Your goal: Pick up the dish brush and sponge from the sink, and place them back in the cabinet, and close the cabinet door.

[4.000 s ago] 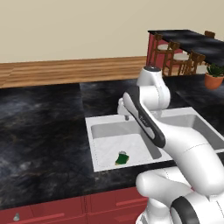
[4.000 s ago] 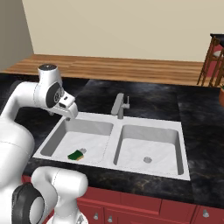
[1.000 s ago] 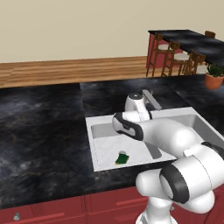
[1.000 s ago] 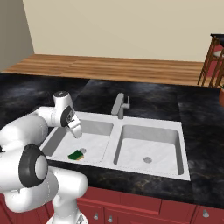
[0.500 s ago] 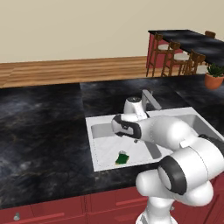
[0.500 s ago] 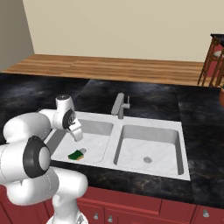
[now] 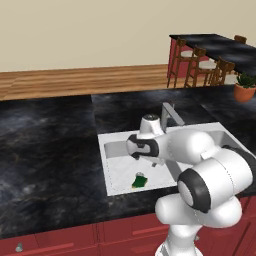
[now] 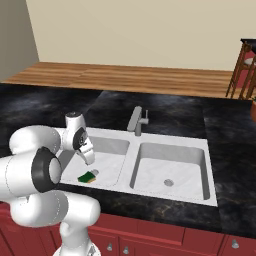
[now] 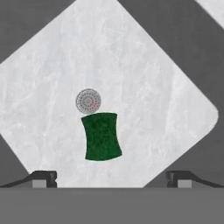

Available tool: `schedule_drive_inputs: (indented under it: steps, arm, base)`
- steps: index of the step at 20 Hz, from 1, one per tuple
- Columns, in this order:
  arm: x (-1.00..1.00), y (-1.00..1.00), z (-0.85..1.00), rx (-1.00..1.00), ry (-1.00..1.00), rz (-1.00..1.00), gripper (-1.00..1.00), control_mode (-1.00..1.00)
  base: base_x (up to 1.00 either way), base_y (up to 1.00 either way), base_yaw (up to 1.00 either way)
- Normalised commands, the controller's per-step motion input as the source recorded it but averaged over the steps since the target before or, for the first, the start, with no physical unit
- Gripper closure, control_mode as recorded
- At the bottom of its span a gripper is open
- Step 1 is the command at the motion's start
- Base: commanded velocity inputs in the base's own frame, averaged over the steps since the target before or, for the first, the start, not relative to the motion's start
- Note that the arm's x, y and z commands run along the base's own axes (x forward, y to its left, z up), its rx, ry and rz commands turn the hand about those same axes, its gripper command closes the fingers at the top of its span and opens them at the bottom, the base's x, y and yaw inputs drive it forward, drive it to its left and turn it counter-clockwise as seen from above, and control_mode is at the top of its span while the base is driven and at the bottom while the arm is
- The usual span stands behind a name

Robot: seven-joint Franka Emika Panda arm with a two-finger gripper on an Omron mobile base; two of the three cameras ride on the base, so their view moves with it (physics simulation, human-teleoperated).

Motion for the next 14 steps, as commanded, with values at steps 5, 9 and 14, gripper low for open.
schedule_drive_inputs:
  steps: [5, 9, 14]
  arm:
    - [0.11, 0.06, -0.22, 0.00, 0.01, 0.00, -1.00, -1.00]
    - [0.10, 0.01, -0.23, 0.00, 0.01, 0.00, -1.00, -1.00]
    - [0.03, 0.00, -0.20, 0.00, 0.02, 0.00, -1.00, -1.00]
  base:
    - [0.00, 0.00, 0.00]
    - [0.00, 0.00, 0.00]
    - [0.00, 0.00, 0.00]
